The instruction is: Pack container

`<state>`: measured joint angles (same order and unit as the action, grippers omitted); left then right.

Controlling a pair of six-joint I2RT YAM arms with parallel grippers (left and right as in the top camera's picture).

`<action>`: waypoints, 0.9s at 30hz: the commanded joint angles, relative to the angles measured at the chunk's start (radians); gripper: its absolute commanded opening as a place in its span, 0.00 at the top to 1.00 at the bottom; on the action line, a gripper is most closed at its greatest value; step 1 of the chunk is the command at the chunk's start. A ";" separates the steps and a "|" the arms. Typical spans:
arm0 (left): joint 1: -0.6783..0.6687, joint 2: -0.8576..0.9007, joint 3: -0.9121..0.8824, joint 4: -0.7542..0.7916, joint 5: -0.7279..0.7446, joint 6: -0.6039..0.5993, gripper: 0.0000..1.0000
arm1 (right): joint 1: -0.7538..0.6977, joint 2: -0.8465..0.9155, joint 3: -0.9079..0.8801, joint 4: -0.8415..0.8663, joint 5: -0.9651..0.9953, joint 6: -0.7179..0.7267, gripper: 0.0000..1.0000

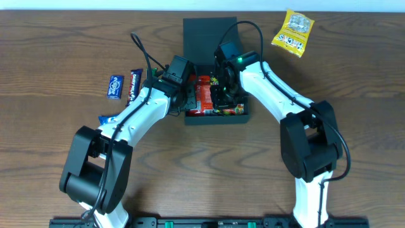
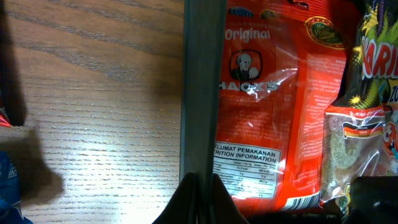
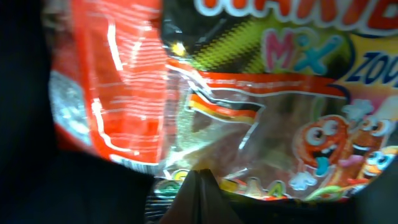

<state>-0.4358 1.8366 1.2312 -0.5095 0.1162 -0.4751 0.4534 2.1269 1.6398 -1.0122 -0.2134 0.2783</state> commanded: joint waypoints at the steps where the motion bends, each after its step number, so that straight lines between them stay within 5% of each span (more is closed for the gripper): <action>1: 0.003 0.003 0.006 -0.011 0.003 -0.026 0.94 | 0.003 0.018 -0.032 0.000 0.110 0.024 0.98; 14: 0.003 0.003 0.006 -0.014 0.004 -0.026 0.94 | -0.001 0.018 -0.045 0.006 0.145 0.023 0.99; 27: 0.003 0.003 0.006 -0.014 0.003 0.001 0.94 | -0.123 -0.179 0.235 -0.074 -0.003 -0.052 0.99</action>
<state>-0.4358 1.8366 1.2312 -0.5106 0.1158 -0.4732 0.3786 2.0510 1.8080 -1.0985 -0.1921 0.2565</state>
